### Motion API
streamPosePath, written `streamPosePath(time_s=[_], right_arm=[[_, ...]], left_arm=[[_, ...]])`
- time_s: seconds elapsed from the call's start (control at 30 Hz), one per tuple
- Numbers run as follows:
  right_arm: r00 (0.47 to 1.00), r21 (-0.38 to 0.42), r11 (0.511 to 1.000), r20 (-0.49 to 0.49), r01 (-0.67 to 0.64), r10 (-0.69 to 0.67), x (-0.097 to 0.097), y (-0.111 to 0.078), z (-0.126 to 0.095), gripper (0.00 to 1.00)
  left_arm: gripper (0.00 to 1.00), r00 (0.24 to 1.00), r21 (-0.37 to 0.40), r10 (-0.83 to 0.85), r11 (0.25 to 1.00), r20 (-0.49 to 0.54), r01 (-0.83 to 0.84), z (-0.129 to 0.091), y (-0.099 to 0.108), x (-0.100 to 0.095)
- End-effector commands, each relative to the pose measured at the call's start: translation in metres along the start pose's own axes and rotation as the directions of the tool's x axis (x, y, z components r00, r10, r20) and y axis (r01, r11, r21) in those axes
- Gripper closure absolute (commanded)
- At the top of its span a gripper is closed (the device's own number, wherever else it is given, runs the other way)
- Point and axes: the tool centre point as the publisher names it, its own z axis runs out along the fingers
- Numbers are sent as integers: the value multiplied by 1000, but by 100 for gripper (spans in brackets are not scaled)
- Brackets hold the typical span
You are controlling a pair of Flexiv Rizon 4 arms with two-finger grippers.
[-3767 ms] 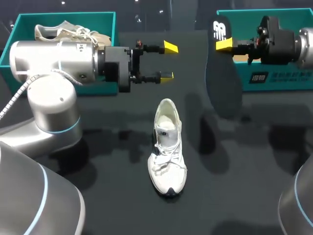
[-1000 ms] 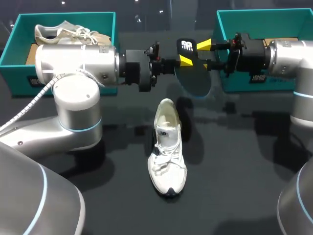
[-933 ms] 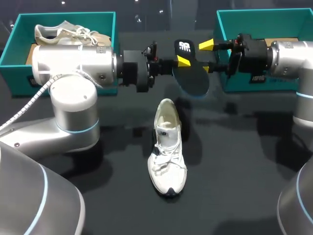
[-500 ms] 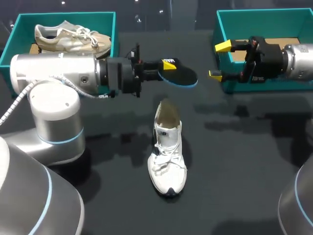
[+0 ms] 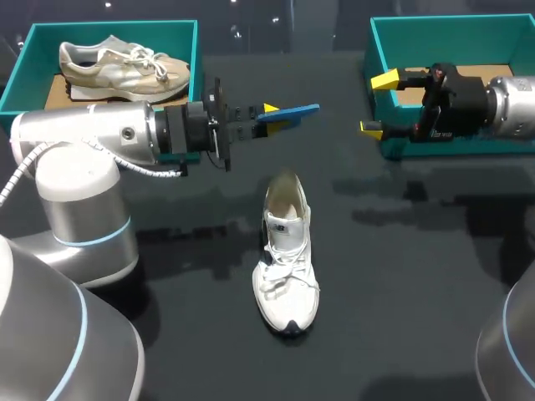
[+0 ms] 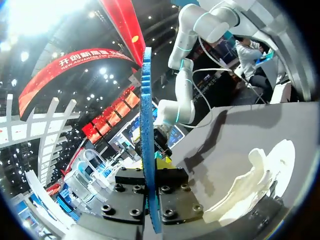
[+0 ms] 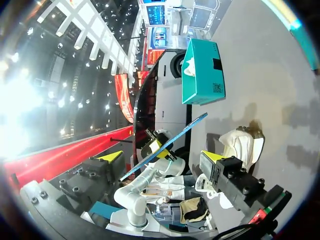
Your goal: Take the shoe out of the shoebox, open the shoe tongue, remove and reinsert the insole, then place the shoe into the shoebox
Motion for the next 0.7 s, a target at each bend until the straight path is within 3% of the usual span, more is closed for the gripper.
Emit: streamPosePath(time_s=[0.03,0.2,0.3,0.37,0.7], right_arm=[[1000,-3,1000,2,0,0,0,-1,1,0],[1000,-3,1000,2,0,0,0,-1,1,0],[1000,-3,1000,2,0,0,0,-1,1,0],[1000,-3,1000,2,0,0,0,-1,1,0],[1000,-3,1000,2,0,0,0,-1,1,0]], left_arm=[[100,971,29,-237,971,-20,237,1,-5,-11],[100,809,-21,-582,812,-81,583,-1,-17,-22],[100,590,-15,-781,605,-207,796,-6,-16,-19],[100,508,-15,-828,526,-235,850,-12,-21,-24],[100,508,-15,-828,526,-235,850,-12,-21,-24]])
